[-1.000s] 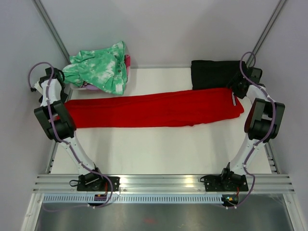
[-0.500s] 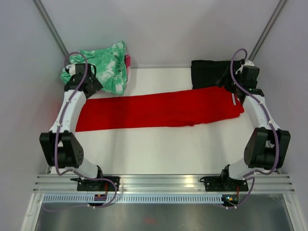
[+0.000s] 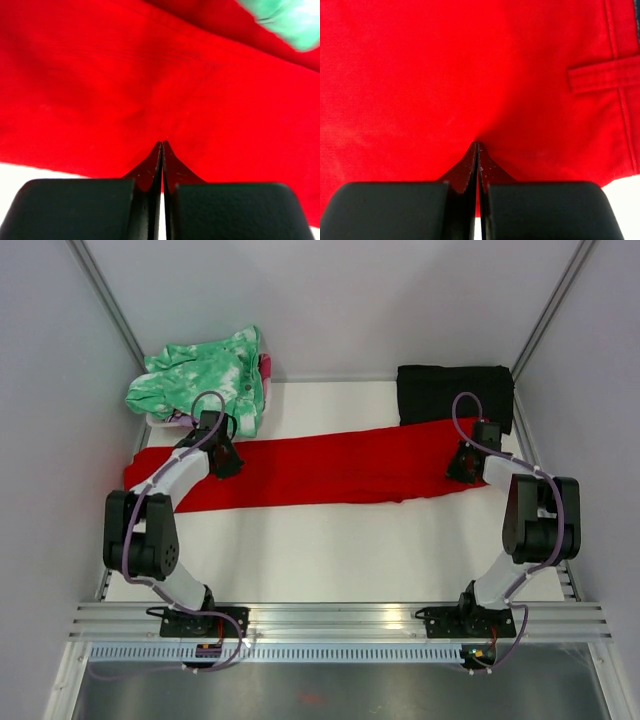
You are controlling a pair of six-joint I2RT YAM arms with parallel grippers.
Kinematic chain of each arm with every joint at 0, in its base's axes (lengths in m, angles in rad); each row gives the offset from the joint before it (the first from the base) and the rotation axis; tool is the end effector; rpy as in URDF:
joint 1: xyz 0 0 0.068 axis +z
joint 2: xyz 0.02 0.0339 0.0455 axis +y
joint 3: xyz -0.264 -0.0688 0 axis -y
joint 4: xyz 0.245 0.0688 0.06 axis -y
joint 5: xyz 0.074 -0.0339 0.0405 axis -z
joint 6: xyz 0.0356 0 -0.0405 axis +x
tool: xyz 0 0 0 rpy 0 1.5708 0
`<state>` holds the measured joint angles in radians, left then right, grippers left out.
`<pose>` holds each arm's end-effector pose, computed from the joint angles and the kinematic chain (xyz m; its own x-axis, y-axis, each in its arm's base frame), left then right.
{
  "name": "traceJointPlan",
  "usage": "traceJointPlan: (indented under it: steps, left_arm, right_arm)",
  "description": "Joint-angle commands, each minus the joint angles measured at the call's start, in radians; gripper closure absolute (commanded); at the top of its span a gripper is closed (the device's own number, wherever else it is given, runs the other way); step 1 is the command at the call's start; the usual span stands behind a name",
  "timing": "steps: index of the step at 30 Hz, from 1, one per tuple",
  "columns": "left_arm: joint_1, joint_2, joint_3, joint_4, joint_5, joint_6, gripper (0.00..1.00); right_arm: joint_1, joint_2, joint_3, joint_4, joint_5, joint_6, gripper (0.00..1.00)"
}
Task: Fold and stack the trousers
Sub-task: Fold the trousers
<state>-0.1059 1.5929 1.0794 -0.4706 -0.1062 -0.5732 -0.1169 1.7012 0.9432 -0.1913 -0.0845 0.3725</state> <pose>0.3278 -0.0311 0.2182 -0.7211 -0.4657 -0.5130 -0.4098 0.8837 -0.2261 0.3353 -0.0363 0.1614 -0.7276 0.4506 -0.5173 0.3567 0.8926 0.2758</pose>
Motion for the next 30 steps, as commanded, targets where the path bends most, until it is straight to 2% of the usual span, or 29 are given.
traceJointPlan:
  steps: [1, 3, 4, 7, 12, 16, 19, 24, 27, 28, 30]
  left_arm:
    - [-0.014, 0.087, 0.048, 0.059, 0.01, 0.009, 0.98]
    - [-0.018, 0.154, 0.063, 0.05, 0.011, 0.016, 0.98]
    - [-0.024, 0.176, 0.07, 0.037, 0.011, 0.024, 0.98]
    - [-0.041, 0.255, 0.1, -0.008, -0.006, 0.045, 0.98]
    - [-0.064, 0.288, 0.109, -0.025, -0.004, 0.055, 0.98]
    - [-0.093, 0.279, 0.102, -0.059, -0.009, 0.052, 0.98]
    - [-0.126, 0.228, 0.033, -0.06, -0.006, 0.041, 0.98]
    - [-0.198, 0.151, -0.019, -0.062, 0.026, 0.038, 0.98]
    - [-0.233, 0.09, -0.013, -0.088, 0.025, 0.023, 0.98]
    - [-0.235, 0.072, -0.009, -0.095, 0.026, 0.018, 0.98]
    - [-0.233, 0.021, 0.023, -0.115, -0.013, 0.015, 0.98]
  right_arm:
    - [0.0, 0.069, 0.049, 0.014, 0.125, 0.049, 1.0]
    - [0.0, 0.126, 0.074, -0.054, 0.21, 0.063, 1.0]
    - [0.0, 0.141, 0.094, -0.13, 0.307, 0.08, 1.0]
    - [0.0, 0.16, 0.073, -0.221, 0.417, 0.101, 1.0]
    - [-0.01, 0.014, -0.093, -0.246, 0.509, 0.181, 1.0]
    - [-0.049, -0.113, -0.19, -0.287, 0.502, 0.259, 1.0]
    - [-0.072, -0.233, -0.247, -0.31, 0.508, 0.302, 1.0]
    - [-0.073, -0.429, -0.207, -0.371, 0.496, 0.26, 1.0]
    - [-0.072, -0.5, -0.134, -0.341, 0.41, 0.183, 1.0]
    - [-0.07, -0.511, -0.12, -0.317, 0.29, 0.157, 1.0]
    - [-0.046, -0.532, -0.084, -0.24, 0.188, 0.106, 1.0]
